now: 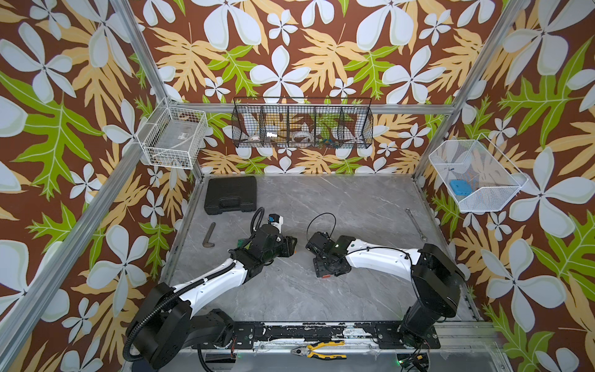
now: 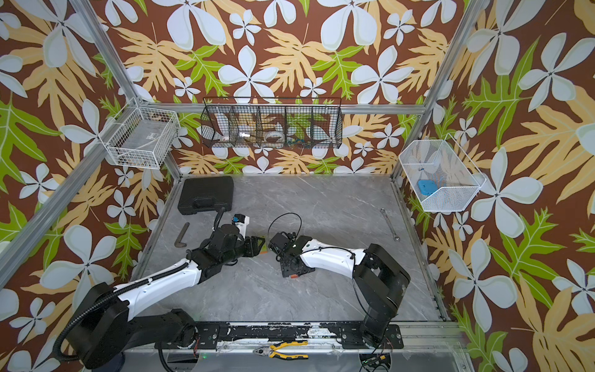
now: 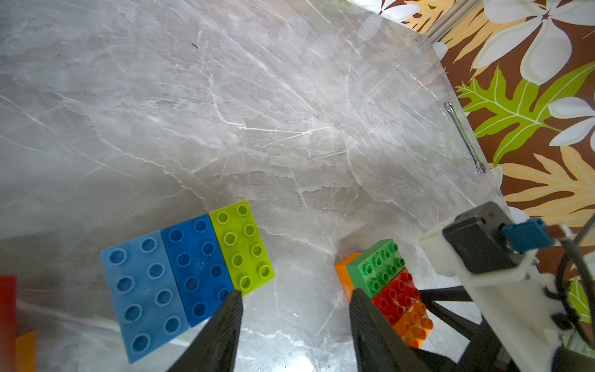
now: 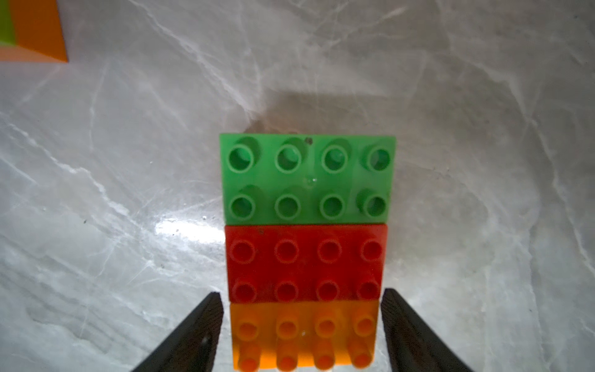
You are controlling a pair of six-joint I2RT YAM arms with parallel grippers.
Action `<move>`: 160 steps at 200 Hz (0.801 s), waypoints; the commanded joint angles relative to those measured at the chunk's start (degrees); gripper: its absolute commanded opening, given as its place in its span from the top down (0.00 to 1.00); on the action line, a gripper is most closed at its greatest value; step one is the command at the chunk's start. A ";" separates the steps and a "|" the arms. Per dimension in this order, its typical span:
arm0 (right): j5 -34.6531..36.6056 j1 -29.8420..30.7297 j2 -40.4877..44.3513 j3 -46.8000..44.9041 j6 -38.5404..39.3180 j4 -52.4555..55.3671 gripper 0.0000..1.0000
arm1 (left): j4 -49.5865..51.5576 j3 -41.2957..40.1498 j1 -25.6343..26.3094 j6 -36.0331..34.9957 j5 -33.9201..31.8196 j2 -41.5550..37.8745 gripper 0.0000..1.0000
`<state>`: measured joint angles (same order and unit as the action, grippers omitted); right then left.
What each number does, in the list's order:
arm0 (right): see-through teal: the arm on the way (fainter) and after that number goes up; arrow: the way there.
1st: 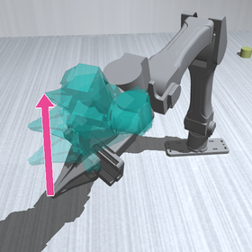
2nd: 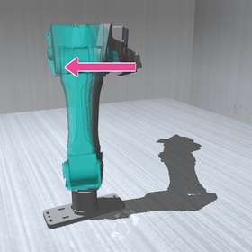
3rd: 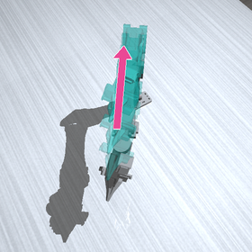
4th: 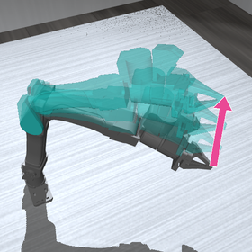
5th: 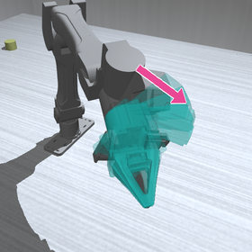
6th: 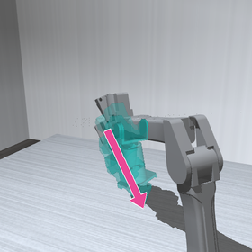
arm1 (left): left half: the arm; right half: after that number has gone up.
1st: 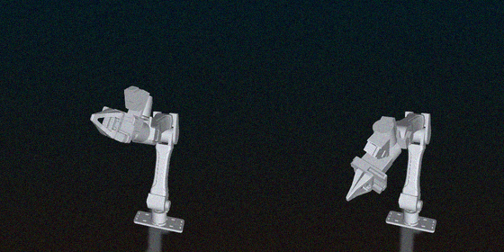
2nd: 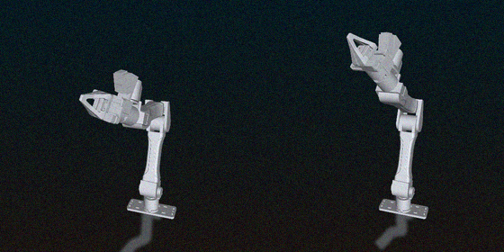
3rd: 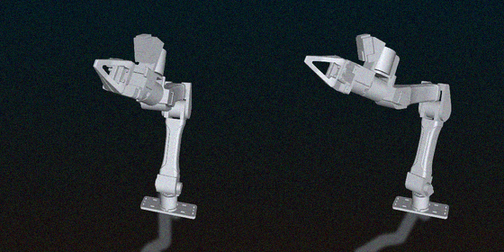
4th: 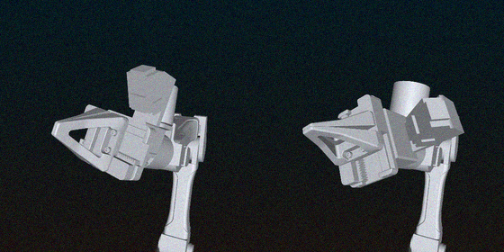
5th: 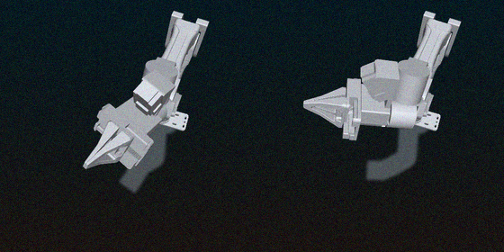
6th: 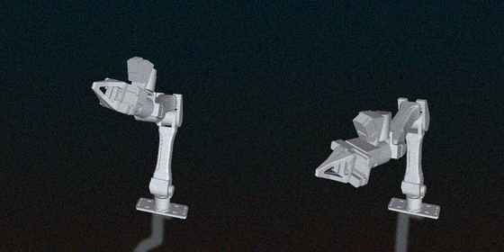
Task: Assemble a rectangle with lego
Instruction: Assemble the lego brick with the lego brick, then adjust the lego brick at the center of the board.
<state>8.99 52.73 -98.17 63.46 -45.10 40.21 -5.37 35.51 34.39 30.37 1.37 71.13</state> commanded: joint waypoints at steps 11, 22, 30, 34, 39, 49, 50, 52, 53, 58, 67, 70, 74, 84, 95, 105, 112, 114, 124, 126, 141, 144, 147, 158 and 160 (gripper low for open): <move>-0.03 0.00 0.44 -0.18 -0.92 0.40 0.15 | -1.62 -0.02 -0.11 0.36 0.30 0.06 0.44; -0.07 0.00 0.87 -0.26 -1.02 0.33 0.14 | -1.65 -0.16 -0.11 0.43 0.39 0.14 0.44; -0.26 0.00 1.32 -0.31 -1.13 0.38 0.14 | -1.58 -0.15 -0.11 0.46 0.39 0.15 0.44; -0.21 0.00 1.67 -0.21 -1.13 0.59 0.14 | -1.50 -0.14 -0.11 0.48 0.35 0.15 0.44; -0.10 0.00 2.11 -0.01 -1.13 1.01 0.14 | -1.45 -0.14 -0.11 0.48 0.38 0.21 0.44; 0.07 0.00 3.29 0.26 -1.22 2.02 0.14 | -1.25 0.00 -0.11 0.48 0.39 0.30 0.45; 0.11 0.00 3.45 0.30 -1.22 2.13 0.14 | -1.28 0.00 -0.11 0.48 0.44 0.31 0.45; 0.20 0.00 3.78 0.34 -1.28 2.37 0.14 | -1.26 0.00 -0.11 0.55 0.47 0.32 0.45; 0.22 0.00 3.95 0.34 -1.25 2.48 0.14 | -1.24 0.05 -0.11 0.56 0.47 0.32 0.45; 0.58 0.00 4.96 0.43 -1.22 3.07 0.14 | -1.15 0.07 -0.11 0.63 0.53 0.40 0.46; 1.01 0.00 6.91 0.53 -1.28 3.87 0.14 | -0.92 0.03 -0.11 0.81 0.75 0.78 0.46; 1.28 0.00 7.58 0.52 -1.24 4.10 0.14 | -0.91 0.04 -0.11 0.95 1.07 0.83 0.46; 1.63 0.00 8.50 0.45 -1.29 4.44 0.15 | -0.96 0.04 -0.11 1.13 1.65 1.12 0.46; 2.40 -0.08 10.60 0.00 -1.57 4.97 0.18 | -0.72 0.15 0.12 1.77 2.96 1.98 0.45; 2.30 -0.85 12.92 -1.34 -1.70 5.12 0.22 | -0.34 0.26 1.17 2.59 3.95 3.19 0.41; 1.03 -2.46 14.50 -3.27 -1.29 4.90 0.26 | 0.56 0.93 3.24 3.13 4.00 4.48 0.34; 0.11 -3.64 15.49 -4.86 -0.63 4.51 0.29 | 1.27 1.54 4.99 3.57 3.91 5.47 0.29; -0.04 -3.92 15.82 -5.26 -0.43 4.39 0.29 | 1.42 1.75 5.38 3.74 3.97 5.78 0.28; -1.59 -5.38 16.96 -7.17 0.78 3.65 0.32 | 1.78 2.50 8.07 4.73 4.36 7.36 0.25; -1.98 -5.65 17.07 -7.44 1.09 3.52 0.32 | 1.77 2.58 8.52 4.95 4.53 7.64 0.25; -2.97 -6.53 17.07 -8.43 2.80 3.15 0.34 | 1.66 3.37 11.40 6.89 5.63 10.01 0.27; -3.13 -6.55 16.93 -8.40 3.03 3.06 0.34 | 1.52 3.50 11.93 7.09 5.80 10.36 0.28; -3.19 -6.53 16.76 -8.41 3.34 3.02 0.34 | 1.52 3.65 12.29 7.35 5.90 10.80 0.29; -3.39 -6.54 16.22 -8.27 4.02 2.68 0.34 | 1.64 3.95 13.87 7.98 5.84 11.86 0.31; -3.48 -6.58 16.12 -8.27 4.16 2.51 0.34 | 1.66 4.00 14.08 8.07 5.84 11.97 0.32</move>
<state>6.94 46.41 -81.47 55.29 -43.97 43.59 -4.34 38.72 46.06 35.66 6.24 81.56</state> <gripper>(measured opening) 0.656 0.706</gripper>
